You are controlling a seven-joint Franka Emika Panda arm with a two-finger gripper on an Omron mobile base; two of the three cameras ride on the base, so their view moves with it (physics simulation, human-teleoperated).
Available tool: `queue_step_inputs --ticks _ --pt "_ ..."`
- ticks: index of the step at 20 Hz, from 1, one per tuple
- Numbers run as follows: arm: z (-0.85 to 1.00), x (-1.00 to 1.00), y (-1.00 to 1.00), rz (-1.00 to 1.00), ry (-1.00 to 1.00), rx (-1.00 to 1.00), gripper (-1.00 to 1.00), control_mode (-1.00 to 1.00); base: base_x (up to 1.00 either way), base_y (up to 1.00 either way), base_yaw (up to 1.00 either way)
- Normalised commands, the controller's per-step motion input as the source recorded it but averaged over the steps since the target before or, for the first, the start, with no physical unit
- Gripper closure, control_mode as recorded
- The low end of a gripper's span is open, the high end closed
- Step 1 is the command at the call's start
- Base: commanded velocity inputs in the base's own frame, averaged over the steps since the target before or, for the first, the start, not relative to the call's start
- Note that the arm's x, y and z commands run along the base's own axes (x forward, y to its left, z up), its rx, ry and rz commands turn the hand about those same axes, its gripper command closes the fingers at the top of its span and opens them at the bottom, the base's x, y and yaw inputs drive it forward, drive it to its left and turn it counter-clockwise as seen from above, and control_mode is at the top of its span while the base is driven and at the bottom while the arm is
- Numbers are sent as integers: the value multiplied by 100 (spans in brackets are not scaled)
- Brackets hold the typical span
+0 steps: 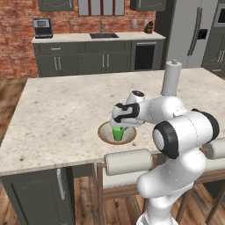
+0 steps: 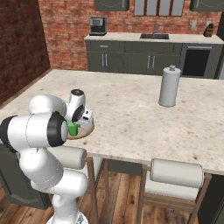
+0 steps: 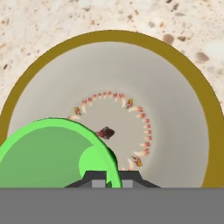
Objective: Place the cup inside the bowl on the dining table and move the bowl to any counter.
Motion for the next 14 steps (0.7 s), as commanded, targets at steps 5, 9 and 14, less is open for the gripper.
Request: queue_step_inputs --ticks 5,9,14 --pt "-1 0 0 0 0 0 100 -100 0 0 0" --pt "-2 0 0 0 0 0 100 -100 0 0 0" --pt "0 0 0 0 0 0 100 -100 0 0 0"
